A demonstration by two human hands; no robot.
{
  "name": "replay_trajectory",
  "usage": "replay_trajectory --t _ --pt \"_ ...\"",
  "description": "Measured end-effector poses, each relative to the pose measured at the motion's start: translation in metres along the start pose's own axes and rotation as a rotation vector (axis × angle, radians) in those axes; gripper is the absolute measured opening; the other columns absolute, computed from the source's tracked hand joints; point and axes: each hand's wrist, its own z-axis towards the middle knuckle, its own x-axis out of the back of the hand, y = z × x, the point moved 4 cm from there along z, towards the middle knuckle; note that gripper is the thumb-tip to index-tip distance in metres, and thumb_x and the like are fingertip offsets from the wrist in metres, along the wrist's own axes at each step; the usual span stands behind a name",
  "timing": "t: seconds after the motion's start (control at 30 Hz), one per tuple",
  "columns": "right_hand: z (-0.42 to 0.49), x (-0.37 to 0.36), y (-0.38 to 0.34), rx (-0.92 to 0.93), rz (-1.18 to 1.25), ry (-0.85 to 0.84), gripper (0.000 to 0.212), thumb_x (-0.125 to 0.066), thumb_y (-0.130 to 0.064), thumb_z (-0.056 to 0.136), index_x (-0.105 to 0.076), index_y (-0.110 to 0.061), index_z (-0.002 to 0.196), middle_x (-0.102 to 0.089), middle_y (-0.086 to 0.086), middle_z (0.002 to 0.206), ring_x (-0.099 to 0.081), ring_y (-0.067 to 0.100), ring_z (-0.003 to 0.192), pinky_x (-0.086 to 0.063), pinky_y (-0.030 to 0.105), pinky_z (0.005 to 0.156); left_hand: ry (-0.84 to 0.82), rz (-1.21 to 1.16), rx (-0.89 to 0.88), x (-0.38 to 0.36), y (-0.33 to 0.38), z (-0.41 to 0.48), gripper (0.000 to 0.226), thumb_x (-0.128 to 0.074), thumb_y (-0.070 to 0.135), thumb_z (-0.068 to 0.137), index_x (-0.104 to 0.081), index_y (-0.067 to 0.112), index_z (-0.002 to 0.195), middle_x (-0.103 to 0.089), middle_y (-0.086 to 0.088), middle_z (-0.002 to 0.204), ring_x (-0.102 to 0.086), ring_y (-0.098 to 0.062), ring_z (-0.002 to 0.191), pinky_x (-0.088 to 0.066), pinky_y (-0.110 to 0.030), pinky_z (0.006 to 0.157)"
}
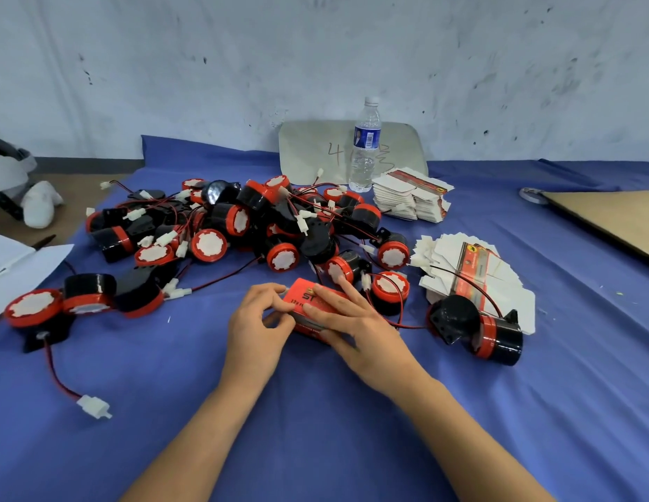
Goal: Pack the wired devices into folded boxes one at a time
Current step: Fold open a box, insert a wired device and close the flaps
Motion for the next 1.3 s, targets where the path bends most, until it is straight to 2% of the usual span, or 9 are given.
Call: replay_trajectory --t 0.1,0.23,0.33,0.43,0.57,0.73,0.9,1.13,1.3 --pt "-0.006 -0.002 -0.008 0.015 -0.025 0.119 0.040 -0.054 -0.015 0.098 -0.055 -0.027 0.136 -0.035 -0.007 0.152 -0.011 0.019 0.149 -0.031 0.039 0.115 0.003 0.019 -0.035 0.000 0.001 -0.002 0.029 -0.063 -0.014 0.079 -0.061 0.015 0.078 -0.059 0.008 0.108 -0.056 0.006 0.101 -0.049 -0.010 0.078" --pt "-0.011 -0.005 -0.012 0.074 -0.142 0.271 0.042 -0.071 -0.009 0.084 -0.065 -0.015 0.126 -0.050 0.011 0.142 -0.043 0.040 0.133 -0.045 0.050 0.103 -0.074 0.129 -0.125 -0.003 0.006 -0.004 0.043 -0.064 -0.008 0.079 -0.057 0.025 0.105 -0.054 0.008 0.119 -0.056 -0.008 0.109 -0.050 -0.026 0.088" --pt "-0.011 -0.004 -0.012 0.078 -0.173 0.282 0.048 -0.077 -0.014 0.081 -0.064 -0.012 0.127 -0.057 0.012 0.134 -0.052 0.040 0.123 -0.048 0.048 0.099 -0.172 0.127 -0.129 -0.004 0.009 -0.005 0.064 -0.062 -0.006 0.081 -0.048 0.036 0.128 -0.047 0.009 0.134 -0.049 -0.008 0.114 -0.042 -0.013 0.087" --pt "-0.014 0.004 -0.009 -0.020 0.057 0.341 0.040 -0.071 -0.025 0.086 -0.064 -0.016 0.125 -0.062 -0.001 0.122 -0.055 0.021 0.114 -0.044 0.029 0.099 -0.255 0.014 -0.045 -0.002 0.009 -0.007 0.056 -0.066 0.009 0.087 -0.048 0.044 0.127 -0.056 0.018 0.122 -0.055 -0.007 0.086 -0.042 -0.010 0.075" --pt "-0.022 0.014 0.007 -0.318 0.556 0.451 0.020 -0.057 -0.038 0.089 -0.070 -0.026 0.097 -0.070 -0.013 0.091 -0.064 0.005 0.088 -0.049 0.021 0.076 -0.405 -0.069 0.032 -0.005 0.012 -0.012 0.066 -0.076 0.051 0.073 -0.045 0.047 0.130 -0.057 0.020 0.122 -0.055 0.000 0.110 -0.043 -0.015 0.088" --pt "-0.021 0.013 0.008 -0.360 0.892 0.475 0.049 -0.053 -0.042 0.091 -0.061 0.006 0.088 -0.061 0.013 0.075 -0.054 0.015 0.071 -0.044 0.028 0.066 -0.376 -0.323 0.114 -0.013 0.020 -0.017 0.065 -0.085 0.042 0.061 -0.050 0.048 0.115 -0.062 0.018 0.113 -0.063 -0.004 0.104 -0.052 -0.019 0.077" --pt "-0.022 0.011 -0.005 -0.318 0.835 0.537 0.036 -0.051 -0.056 0.082 -0.061 -0.021 0.075 -0.060 0.000 0.069 -0.055 0.007 0.068 -0.043 0.020 0.063 -0.370 -0.244 0.125 -0.019 0.024 -0.025 0.056 -0.085 0.051 0.060 -0.057 0.030 0.103 -0.070 0.018 0.101 -0.066 -0.002 0.096 -0.053 -0.018 0.076" --pt "-0.025 0.024 -0.008 -0.331 0.675 0.732 0.068 -0.041 -0.061 0.084 -0.046 0.005 0.068 -0.044 0.023 0.061 -0.038 0.016 0.057 -0.032 0.039 0.053 -0.324 -0.248 0.083 -0.028 0.038 -0.034 0.056 -0.078 0.054 0.055 -0.058 0.030 0.101 -0.070 0.024 0.096 -0.066 0.004 0.089 -0.048 -0.008 0.069" --pt "-0.021 0.028 -0.006 -0.323 0.661 0.722 0.064 -0.041 -0.061 0.084 -0.041 0.000 0.063 -0.038 0.008 0.054 -0.035 0.008 0.053 -0.031 0.027 0.049 -0.283 -0.278 0.074 -0.029 0.041 -0.034 0.053 -0.079 0.049 0.056 -0.060 0.027 0.100 -0.072 0.021 0.095 -0.067 0.002 0.088 -0.048 -0.008 0.068"
